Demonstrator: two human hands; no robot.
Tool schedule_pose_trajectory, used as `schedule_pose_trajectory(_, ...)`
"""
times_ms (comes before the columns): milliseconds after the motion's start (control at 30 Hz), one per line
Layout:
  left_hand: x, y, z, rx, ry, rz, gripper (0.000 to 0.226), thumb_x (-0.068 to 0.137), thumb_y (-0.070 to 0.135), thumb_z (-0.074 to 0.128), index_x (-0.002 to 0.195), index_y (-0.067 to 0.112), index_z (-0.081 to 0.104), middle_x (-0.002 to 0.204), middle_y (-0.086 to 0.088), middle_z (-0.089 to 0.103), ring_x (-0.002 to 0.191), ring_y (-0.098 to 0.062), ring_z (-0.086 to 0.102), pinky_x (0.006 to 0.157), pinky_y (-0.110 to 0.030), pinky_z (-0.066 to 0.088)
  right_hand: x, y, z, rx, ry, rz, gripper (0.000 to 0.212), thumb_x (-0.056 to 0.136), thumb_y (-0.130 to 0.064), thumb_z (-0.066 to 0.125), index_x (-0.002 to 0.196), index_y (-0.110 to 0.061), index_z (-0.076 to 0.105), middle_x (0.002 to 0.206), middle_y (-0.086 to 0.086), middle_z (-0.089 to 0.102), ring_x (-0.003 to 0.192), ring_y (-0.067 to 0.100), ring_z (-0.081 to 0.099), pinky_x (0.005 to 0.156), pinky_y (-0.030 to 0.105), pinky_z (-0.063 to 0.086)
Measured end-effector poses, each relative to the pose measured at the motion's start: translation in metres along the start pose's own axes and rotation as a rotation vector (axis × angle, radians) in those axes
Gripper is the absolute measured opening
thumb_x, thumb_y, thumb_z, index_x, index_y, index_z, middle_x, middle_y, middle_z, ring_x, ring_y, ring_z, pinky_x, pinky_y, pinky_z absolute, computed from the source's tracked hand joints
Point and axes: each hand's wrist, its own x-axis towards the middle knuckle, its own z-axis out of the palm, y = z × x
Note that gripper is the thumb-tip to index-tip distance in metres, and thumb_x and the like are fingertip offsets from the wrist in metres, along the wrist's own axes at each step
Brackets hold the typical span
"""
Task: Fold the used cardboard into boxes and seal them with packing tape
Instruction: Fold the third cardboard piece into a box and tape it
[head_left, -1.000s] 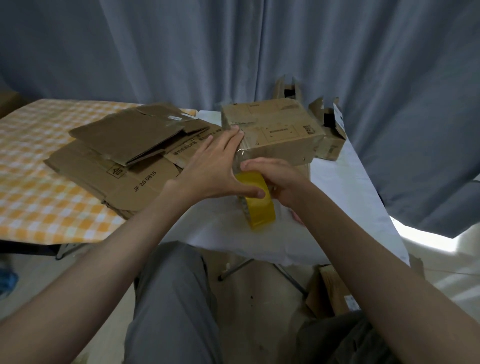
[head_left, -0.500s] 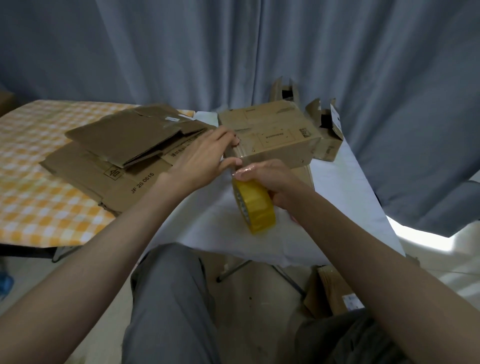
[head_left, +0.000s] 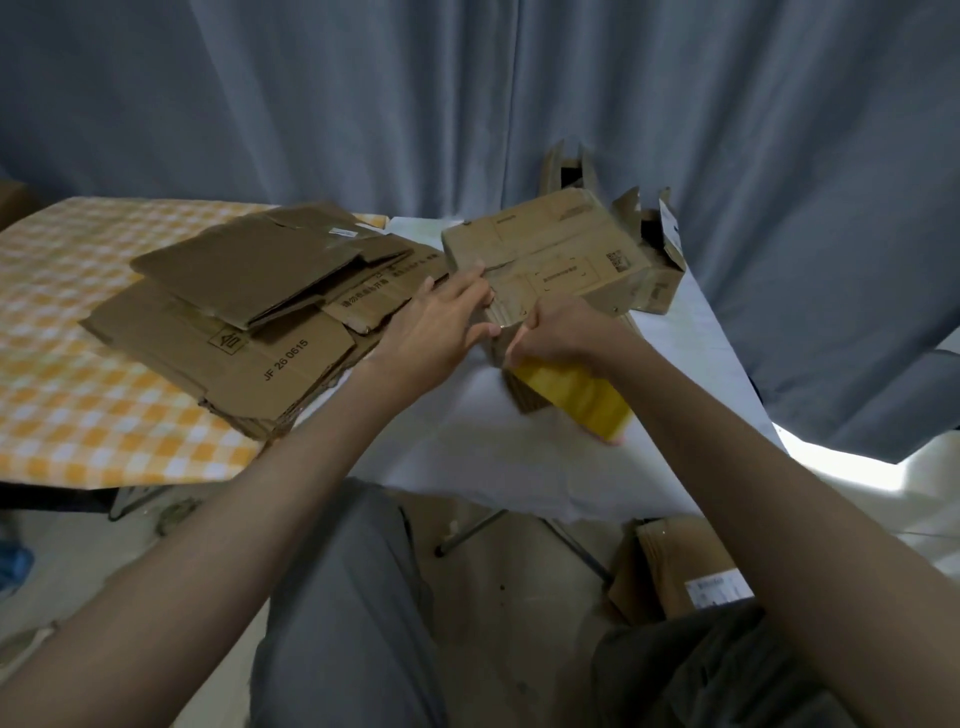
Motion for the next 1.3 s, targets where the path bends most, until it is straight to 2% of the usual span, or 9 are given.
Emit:
schedule_pose_trajectory(133,-0.004,-0.01,0.003,-0.021,0.008,-0.119,0.042,0.099,0.042,0.053,0.13,0.014,0.047,0.165,-0.005,0.018,0.148,-0.028,0.025,0.122,-0.053,0.017,-0.002,0.022,-0.005,-0.123,-0.031,0.044,0.053,0.079,-0.028,0.078,0.124,-0.008,0.058,0.119,0.01,0.059,0.108,0.028,0.057,0.094,0.04,0.053)
schedule_pose_trajectory(300,-0.001,-0.015,0.002,-0.095,0.067,-0.025,0.044,0.101,0.037,0.052,0.138,0.014,0.049,0.161,-0.005,0.031,0.144,-0.026,0.034,0.119,-0.049,0.026,-0.001,0.053,-0.014,0.278,0.067,0.03,0.011,0.079,-0.022,0.08,0.088,-0.019,0.074,0.082,-0.011,0.069,0.086,0.008,0.06,0.065,0.022,0.044)
schedule_pose_trajectory(400,0.007,-0.007,0.002,-0.121,0.162,-0.003,0.034,0.101,0.032,0.053,0.127,0.011,0.059,0.148,-0.009,0.05,0.131,-0.03,0.049,0.108,-0.047,0.04,-0.001,0.053,-0.01,0.48,0.121,-0.037,0.005,0.08,-0.016,0.079,0.078,-0.02,0.078,0.07,-0.017,0.072,0.081,0.003,0.064,0.068,0.02,0.048)
schedule_pose_trajectory(567,0.019,-0.005,0.005,-0.056,0.211,0.041,0.036,0.09,0.046,0.063,0.105,0.014,0.058,0.118,-0.007,0.054,0.107,-0.026,0.051,0.089,-0.039,0.042,-0.004,0.057,0.0,0.676,0.141,-0.06,0.004,0.083,-0.022,0.078,0.087,-0.019,0.078,0.081,-0.01,0.074,0.08,0.007,0.069,0.061,0.016,0.054)
schedule_pose_trajectory(733,0.023,-0.007,0.007,-0.055,0.196,0.101,0.053,0.076,0.053,0.077,0.105,0.013,0.058,0.115,-0.007,0.052,0.102,-0.024,0.051,0.088,-0.037,0.045,-0.014,0.065,0.009,0.781,0.156,-0.102,0.016,0.091,-0.021,0.068,0.102,-0.012,0.076,0.104,0.006,0.072,0.1,0.022,0.068,0.086,0.036,0.059)
schedule_pose_trajectory(933,0.024,0.0,0.01,0.032,0.208,0.081,0.062,0.072,0.051,0.082,0.116,0.014,0.059,0.12,-0.006,0.052,0.109,-0.023,0.05,0.094,-0.036,0.041,-0.026,0.073,0.017,0.907,0.138,-0.165,0.023,0.099,-0.009,0.054,0.115,-0.008,0.071,0.11,0.009,0.069,0.099,0.017,0.066,0.085,0.032,0.057)
schedule_pose_trajectory(1033,0.026,0.016,0.004,-0.093,0.3,0.121,0.045,0.089,0.057,0.061,0.116,0.022,0.065,0.115,0.002,0.055,0.109,-0.011,0.044,0.094,-0.032,0.035,-0.03,0.078,0.018,0.966,0.123,-0.182,0.024,0.1,-0.009,0.054,0.117,-0.007,0.069,0.106,0.002,0.07,0.095,0.013,0.068,0.076,0.027,0.06)
schedule_pose_trajectory(1133,0.029,0.037,-0.002,-0.175,0.176,0.21,0.038,0.094,0.059,0.048,0.111,0.033,0.071,0.106,0.014,0.058,0.105,-0.003,0.041,0.086,-0.026,0.029,-0.034,0.079,0.019,0.958,0.111,-0.234,0.022,0.1,-0.008,0.054,0.113,-0.011,0.071,0.097,-0.01,0.074,0.09,0.004,0.07,0.07,0.018,0.056)
schedule_pose_trajectory(1300,0.027,0.062,-0.006,-0.341,0.092,0.274,0.018,0.083,0.04,0.073,0.094,0.027,0.078,0.089,0.012,0.065,0.087,-0.003,0.058,0.081,-0.031,0.05,-0.037,0.078,0.021,0.884,0.108,-0.28,0.023,0.099,-0.01,0.057,0.107,-0.023,0.073,0.103,-0.011,0.074,0.101,0.006,0.068,0.086,0.02,0.056)
